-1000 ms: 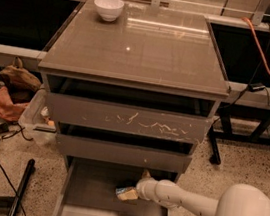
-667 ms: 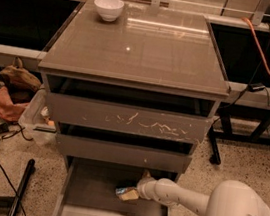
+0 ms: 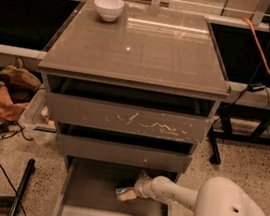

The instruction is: Pick redbull can from bottom drawer and place on counter

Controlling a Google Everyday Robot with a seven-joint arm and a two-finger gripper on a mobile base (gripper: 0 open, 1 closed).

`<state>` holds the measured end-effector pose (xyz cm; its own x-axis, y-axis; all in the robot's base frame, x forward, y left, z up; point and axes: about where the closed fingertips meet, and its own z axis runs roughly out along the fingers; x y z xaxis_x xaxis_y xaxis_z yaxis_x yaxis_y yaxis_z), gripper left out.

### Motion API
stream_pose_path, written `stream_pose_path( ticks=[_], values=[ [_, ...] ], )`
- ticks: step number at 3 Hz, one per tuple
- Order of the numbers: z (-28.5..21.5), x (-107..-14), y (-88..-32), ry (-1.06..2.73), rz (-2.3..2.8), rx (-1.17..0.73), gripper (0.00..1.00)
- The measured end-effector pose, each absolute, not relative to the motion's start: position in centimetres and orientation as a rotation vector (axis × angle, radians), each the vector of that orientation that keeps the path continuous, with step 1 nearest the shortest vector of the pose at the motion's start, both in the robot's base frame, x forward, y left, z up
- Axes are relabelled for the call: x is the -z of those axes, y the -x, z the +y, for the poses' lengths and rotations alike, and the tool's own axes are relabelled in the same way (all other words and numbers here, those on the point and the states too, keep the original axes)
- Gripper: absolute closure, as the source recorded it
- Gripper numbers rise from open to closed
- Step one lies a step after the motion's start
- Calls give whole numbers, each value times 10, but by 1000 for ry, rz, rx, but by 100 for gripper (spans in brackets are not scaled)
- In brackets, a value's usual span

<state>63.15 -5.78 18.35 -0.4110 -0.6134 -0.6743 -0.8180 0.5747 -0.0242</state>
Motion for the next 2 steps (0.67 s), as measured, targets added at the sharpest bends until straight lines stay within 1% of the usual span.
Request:
stream_pose_path(
  ticks=[2],
  values=[
    [-34, -167, -637, 1206, 2149, -452, 0]
  ],
)
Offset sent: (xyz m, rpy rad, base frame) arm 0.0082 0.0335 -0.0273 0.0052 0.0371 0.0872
